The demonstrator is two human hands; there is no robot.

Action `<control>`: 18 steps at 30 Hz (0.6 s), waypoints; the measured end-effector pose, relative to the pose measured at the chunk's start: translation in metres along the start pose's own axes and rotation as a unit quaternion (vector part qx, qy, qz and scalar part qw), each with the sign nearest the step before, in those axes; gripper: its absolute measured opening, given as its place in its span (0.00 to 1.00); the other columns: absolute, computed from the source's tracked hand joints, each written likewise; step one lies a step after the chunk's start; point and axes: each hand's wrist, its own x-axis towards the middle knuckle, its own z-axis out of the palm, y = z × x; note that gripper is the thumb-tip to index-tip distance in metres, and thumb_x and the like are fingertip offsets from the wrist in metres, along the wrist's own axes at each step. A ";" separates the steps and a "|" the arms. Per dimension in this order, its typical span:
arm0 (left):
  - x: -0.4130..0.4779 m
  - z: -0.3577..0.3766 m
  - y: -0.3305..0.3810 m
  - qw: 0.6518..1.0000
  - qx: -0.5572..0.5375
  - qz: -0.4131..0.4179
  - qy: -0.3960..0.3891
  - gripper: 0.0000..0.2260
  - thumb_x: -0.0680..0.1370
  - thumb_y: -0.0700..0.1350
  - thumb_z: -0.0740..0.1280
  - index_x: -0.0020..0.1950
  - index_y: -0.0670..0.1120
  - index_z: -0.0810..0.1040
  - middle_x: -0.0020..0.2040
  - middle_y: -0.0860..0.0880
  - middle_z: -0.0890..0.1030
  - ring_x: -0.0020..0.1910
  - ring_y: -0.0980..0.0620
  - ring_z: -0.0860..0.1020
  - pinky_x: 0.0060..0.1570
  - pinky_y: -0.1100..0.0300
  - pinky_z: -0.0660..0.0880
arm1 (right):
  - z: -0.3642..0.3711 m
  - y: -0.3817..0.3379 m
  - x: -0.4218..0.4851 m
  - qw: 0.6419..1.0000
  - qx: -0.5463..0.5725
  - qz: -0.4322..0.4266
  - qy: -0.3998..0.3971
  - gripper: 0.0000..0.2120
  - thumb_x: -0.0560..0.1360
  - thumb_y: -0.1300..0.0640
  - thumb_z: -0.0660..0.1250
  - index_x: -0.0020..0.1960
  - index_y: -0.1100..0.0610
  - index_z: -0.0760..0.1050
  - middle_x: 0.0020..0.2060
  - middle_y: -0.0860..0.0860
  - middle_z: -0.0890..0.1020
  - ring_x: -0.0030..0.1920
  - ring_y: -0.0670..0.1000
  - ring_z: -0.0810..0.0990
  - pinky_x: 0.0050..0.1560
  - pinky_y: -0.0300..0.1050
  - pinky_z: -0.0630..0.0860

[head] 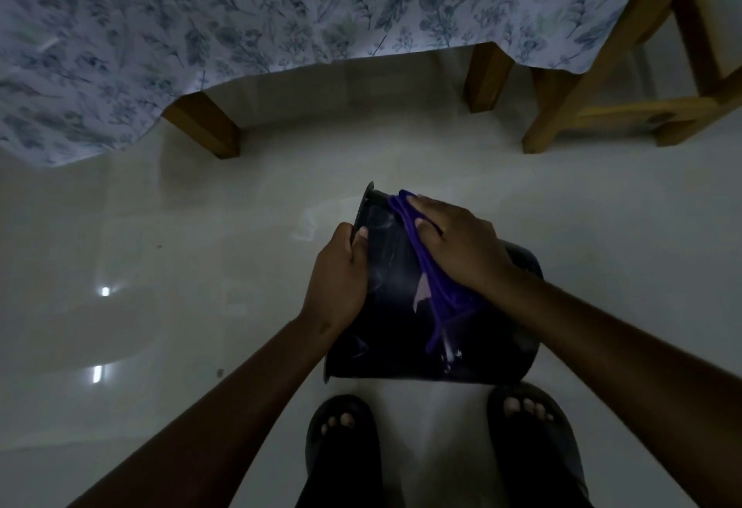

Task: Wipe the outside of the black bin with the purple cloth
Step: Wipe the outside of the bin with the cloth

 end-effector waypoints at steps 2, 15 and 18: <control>-0.002 0.000 -0.003 1.000 0.008 -0.001 0.000 0.14 0.83 0.50 0.51 0.47 0.43 0.70 0.36 0.55 0.73 0.34 0.58 0.73 0.30 0.71 0.69 | 0.004 0.004 -0.002 1.000 -0.002 0.000 -0.005 0.23 0.80 0.47 0.50 0.75 0.46 0.62 0.73 0.48 0.68 0.72 0.50 0.66 0.72 0.52 0.62; 0.001 0.001 -0.002 1.000 -0.010 0.000 -0.006 0.14 0.83 0.49 0.52 0.47 0.42 0.71 0.36 0.54 0.73 0.34 0.60 0.72 0.32 0.76 0.68 | 0.001 -0.007 -0.011 1.000 -0.021 -0.007 -0.004 0.23 0.81 0.47 0.53 0.76 0.46 0.58 0.75 0.47 0.64 0.74 0.51 0.62 0.72 0.52 0.58; 0.002 0.000 -0.005 1.000 -0.002 -0.004 -0.012 0.14 0.83 0.50 0.51 0.46 0.43 0.70 0.36 0.54 0.73 0.34 0.59 0.72 0.32 0.74 0.69 | 0.010 -0.012 -0.030 0.999 -0.031 -0.008 0.021 0.23 0.81 0.49 0.52 0.76 0.48 0.59 0.75 0.47 0.64 0.75 0.53 0.60 0.73 0.54 0.58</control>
